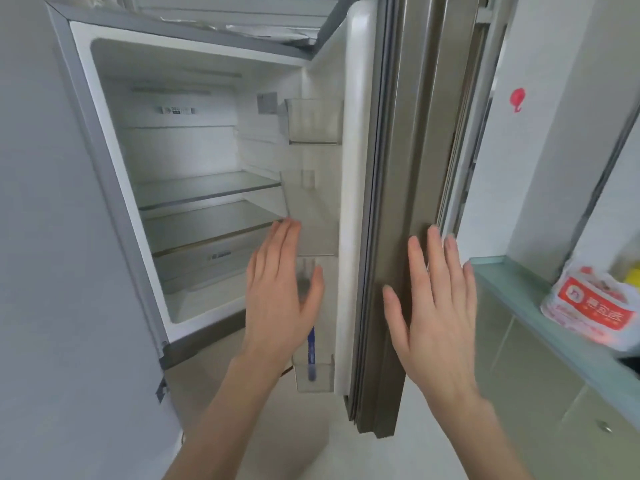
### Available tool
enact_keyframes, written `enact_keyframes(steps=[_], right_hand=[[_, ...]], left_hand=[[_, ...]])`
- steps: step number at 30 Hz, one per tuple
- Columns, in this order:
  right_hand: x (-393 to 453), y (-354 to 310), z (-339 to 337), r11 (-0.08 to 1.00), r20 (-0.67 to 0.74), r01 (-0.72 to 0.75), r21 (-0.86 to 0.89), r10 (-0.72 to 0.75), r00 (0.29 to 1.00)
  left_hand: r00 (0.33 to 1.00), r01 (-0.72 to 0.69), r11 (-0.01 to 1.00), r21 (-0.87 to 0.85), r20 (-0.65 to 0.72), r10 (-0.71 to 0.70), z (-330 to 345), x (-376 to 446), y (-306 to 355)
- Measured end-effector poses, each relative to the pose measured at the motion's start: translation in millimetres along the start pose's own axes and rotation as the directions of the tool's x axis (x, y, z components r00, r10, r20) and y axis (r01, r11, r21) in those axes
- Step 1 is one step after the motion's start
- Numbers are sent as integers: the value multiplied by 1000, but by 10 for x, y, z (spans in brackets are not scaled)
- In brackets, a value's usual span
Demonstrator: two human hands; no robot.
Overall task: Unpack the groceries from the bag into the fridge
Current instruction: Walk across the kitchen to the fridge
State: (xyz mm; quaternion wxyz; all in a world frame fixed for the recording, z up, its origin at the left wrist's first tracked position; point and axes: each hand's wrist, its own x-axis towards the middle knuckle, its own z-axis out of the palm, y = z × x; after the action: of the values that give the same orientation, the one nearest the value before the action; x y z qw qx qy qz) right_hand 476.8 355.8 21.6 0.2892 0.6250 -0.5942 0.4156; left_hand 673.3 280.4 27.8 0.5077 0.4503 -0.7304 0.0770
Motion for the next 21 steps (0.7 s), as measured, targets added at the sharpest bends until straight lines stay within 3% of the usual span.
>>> enact_keyframes(steps=[4,11,17,21], right_hand=[[86,81,-108,998,-40,56,18,-55,998],[370,253,44,982,71,188,-12,-187,980],[418,672,275,991,111,129,42,-133,985],[497,1070,320,993,59,103,57,-106,993]], left_hand=[[998,-59,996,-60,-23,58,170,11,204],[985,-157,974,-164,43,166,553,116,559],[961,-227,955,-189,116,251,876,261,694],[967,-204,968,-147,125,223,1150,475,702]])
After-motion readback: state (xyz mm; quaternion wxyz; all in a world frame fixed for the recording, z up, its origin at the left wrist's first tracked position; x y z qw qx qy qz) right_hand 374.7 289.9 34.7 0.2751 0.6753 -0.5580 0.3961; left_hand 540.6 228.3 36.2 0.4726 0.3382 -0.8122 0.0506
